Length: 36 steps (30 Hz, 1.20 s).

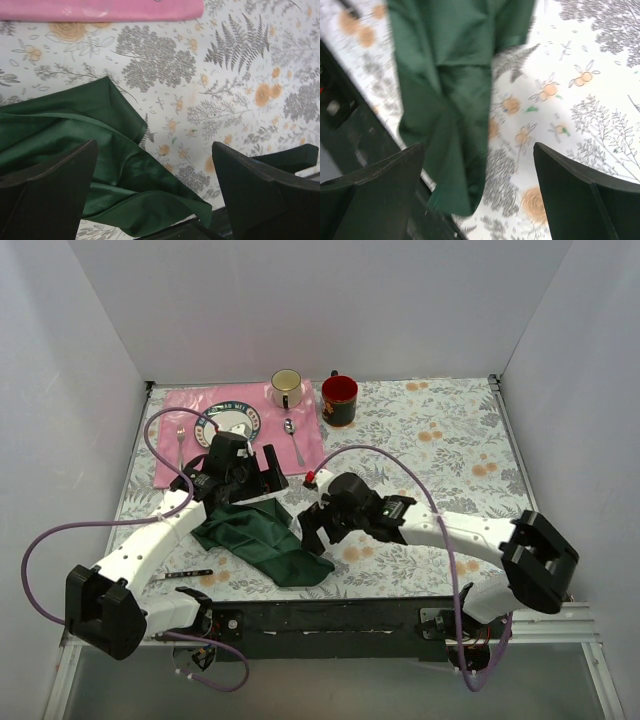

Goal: Fold the napkin, place the utensils inside, and roll it up
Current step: Move the napkin to the centre of the board

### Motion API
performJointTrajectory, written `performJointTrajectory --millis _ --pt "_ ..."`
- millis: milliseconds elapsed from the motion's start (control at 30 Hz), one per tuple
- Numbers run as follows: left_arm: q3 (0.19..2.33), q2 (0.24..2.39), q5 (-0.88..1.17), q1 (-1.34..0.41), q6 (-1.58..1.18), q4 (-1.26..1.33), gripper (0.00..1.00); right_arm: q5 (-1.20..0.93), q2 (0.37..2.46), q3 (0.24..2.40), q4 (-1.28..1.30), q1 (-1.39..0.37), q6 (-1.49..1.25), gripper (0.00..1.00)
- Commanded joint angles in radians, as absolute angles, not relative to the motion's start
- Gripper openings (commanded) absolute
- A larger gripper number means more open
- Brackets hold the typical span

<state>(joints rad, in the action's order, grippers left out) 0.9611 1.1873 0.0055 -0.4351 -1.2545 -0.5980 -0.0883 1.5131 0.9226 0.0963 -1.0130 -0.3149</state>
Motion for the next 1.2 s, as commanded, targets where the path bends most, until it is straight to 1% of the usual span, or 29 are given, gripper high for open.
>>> performJointTrajectory --millis 0,100,233,300,333,367,433,467,500,567,633,667,733,833,900,1000,1067,1167 --pt "0.954 1.175 0.173 -0.437 -1.223 -0.525 0.98 -0.163 1.381 0.847 0.161 -1.061 -0.213 0.98" --pt "0.931 1.187 0.259 -0.437 -1.212 -0.477 0.98 -0.152 1.385 0.799 0.137 -1.106 -0.206 0.96" --pt "0.931 1.229 0.319 -0.439 -1.203 -0.472 0.96 -0.034 1.405 0.776 0.083 -1.141 -0.23 0.94" --pt "0.925 1.229 0.345 -0.439 -1.201 -0.469 0.93 -0.006 1.419 0.77 0.037 -1.141 -0.245 0.86" --pt "0.922 1.226 0.351 -0.439 -1.198 -0.471 0.93 0.023 1.427 0.778 0.031 -1.141 -0.25 0.81" --pt "0.92 1.215 0.356 -0.439 -1.193 -0.469 0.91 0.038 1.433 0.784 0.028 -1.141 -0.252 0.71" --pt "0.905 1.2 0.368 -0.439 -1.19 -0.466 0.88 0.101 1.425 0.788 0.034 -1.14 -0.267 0.6" --pt "0.897 1.19 0.377 -0.439 -1.183 -0.462 0.87 0.124 1.414 0.79 0.041 -1.14 -0.27 0.44" --pt "0.878 1.171 0.396 -0.439 -1.175 -0.444 0.87 0.193 1.379 0.79 0.054 -1.137 -0.287 0.33" --pt "0.853 1.154 0.463 -0.443 -1.173 -0.398 0.87 0.239 1.33 0.779 0.087 -1.121 -0.293 0.11" --pt "0.813 1.135 0.533 -0.454 -1.178 -0.352 0.87 0.249 1.255 0.779 0.135 -1.06 -0.296 0.04" --pt "0.802 1.132 0.552 -0.474 -1.184 -0.304 0.87 0.239 1.229 0.785 0.155 -1.005 -0.295 0.01" --pt "0.79 1.135 0.561 -0.517 -1.184 -0.275 0.86 0.206 1.152 0.795 0.189 -0.956 -0.275 0.01" --pt "0.807 1.155 0.52 -0.578 -1.158 -0.238 0.87 0.212 1.054 0.821 0.245 -0.905 -0.235 0.01" --pt "0.827 1.173 0.476 -0.61 -1.138 -0.218 0.9 0.21 0.997 0.853 0.29 -0.874 -0.206 0.01" --pt "0.888 1.233 0.44 -0.679 -1.105 -0.19 0.93 0.215 0.957 0.9 0.346 -0.844 -0.172 0.01" --pt "0.941 1.296 0.425 -0.739 -1.082 -0.172 0.94 0.222 0.946 0.952 0.371 -0.833 -0.158 0.01" --pt "0.998 1.373 0.338 -0.837 -1.033 -0.169 0.93 0.232 0.936 1.021 0.402 -0.825 -0.135 0.01"
